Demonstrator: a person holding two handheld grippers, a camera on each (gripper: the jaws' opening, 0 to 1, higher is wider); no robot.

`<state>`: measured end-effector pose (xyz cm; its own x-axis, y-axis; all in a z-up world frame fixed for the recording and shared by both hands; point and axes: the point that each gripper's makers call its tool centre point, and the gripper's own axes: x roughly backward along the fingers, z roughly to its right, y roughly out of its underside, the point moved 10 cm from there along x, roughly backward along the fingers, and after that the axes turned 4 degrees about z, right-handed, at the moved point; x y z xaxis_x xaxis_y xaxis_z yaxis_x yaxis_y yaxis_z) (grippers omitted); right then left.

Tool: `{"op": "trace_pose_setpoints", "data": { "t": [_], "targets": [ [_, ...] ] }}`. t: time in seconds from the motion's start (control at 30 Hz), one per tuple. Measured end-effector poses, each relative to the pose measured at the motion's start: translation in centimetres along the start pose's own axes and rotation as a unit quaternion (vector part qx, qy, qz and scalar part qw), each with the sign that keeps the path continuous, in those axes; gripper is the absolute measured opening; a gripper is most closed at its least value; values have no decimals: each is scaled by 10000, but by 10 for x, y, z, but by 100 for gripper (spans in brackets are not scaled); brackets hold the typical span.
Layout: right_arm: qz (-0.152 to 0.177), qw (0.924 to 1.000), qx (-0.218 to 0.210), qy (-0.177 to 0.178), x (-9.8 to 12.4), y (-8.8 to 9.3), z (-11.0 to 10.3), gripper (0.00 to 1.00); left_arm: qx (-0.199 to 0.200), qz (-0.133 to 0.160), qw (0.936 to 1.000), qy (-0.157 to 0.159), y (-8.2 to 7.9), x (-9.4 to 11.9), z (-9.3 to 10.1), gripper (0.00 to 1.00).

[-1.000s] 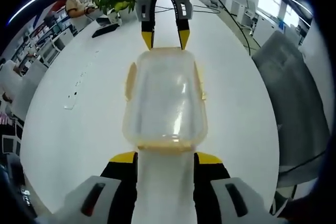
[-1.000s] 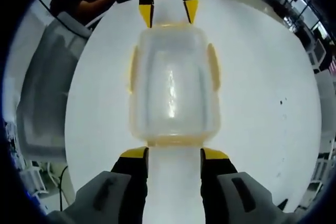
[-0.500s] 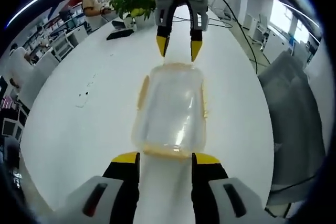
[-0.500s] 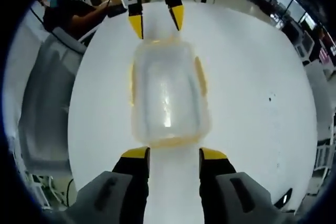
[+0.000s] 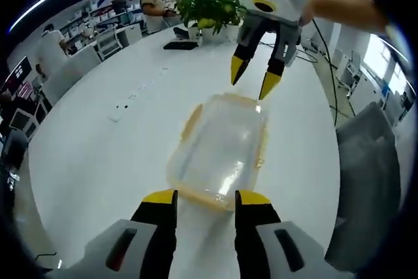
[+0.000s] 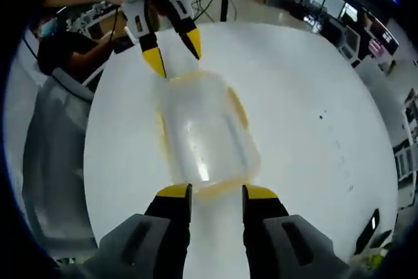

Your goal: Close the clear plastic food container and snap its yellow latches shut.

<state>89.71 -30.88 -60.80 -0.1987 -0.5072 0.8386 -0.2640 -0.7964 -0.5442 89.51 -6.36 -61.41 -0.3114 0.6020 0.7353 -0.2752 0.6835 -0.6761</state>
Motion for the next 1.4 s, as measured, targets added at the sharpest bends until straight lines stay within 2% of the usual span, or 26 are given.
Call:
{"op": "trace_pose_setpoints", "data": {
  "t": [0.1, 0.3, 0.37, 0.47, 0.53, 0.7, 0.83, 0.93, 0.97, 1.13, 1.2, 1.27, 1.37, 1.4],
  "targets": [
    [30, 9999, -42, 118, -2, 2, -2, 27, 111, 20, 9999, -97, 1, -2, 2, 27],
    [278, 9974, -470, 479, 0, 6, -3, 26, 525, 57, 9981, -317, 5, -2, 3, 26],
    [410, 9951, -640, 631, 1, 6, -4, 26, 776, 56, 9963, -378, 8, -2, 4, 25],
    [538, 9908, -911, 841, 1, 8, -6, 25, 1196, 240, 9909, -563, 10, -3, 5, 25],
    [643, 9871, -1117, 950, 0, 10, -8, 24, 1320, 272, 9890, -609, 11, -3, 6, 25],
    [1140, 9678, -2029, 961, -4, 18, -12, 24, 1610, 390, 9838, -688, 15, -6, 8, 24],
    [1300, 9586, -2297, 1072, -5, 22, -13, 24, 1730, 415, 9812, -748, 17, -7, 8, 24],
    [1526, 9439, -2720, 1088, -5, 25, -14, 24, 1915, 432, 9776, -758, 19, -9, 9, 23],
    [1581, 9396, -2822, 1120, -6, 26, -13, 24, 2051, 469, 9746, -771, 20, -9, 10, 23],
    [1649, 9319, -3024, 1138, -10, 31, -18, 22, 2456, 595, 9642, -800, 24, -13, 12, 20],
    [1719, 9268, -3155, 1098, -12, 31, -19, 22, 2486, 616, 9630, -837, 25, -14, 12, 20],
    [1804, 9193, -3333, 1062, -14, 33, -20, 22, 2567, 653, 9604, -864, 25, -14, 12, 20],
    [1944, 9037, -3673, 1028, -18, 35, -20, 22, 2641, 659, 9580, -901, 27, -14, 12, 20],
    [1965, 9017, -3708, 1045, -18, 36, -20, 22, 2642, 661, 9578, -922, 28, -14, 11, 20]
  ]
}}
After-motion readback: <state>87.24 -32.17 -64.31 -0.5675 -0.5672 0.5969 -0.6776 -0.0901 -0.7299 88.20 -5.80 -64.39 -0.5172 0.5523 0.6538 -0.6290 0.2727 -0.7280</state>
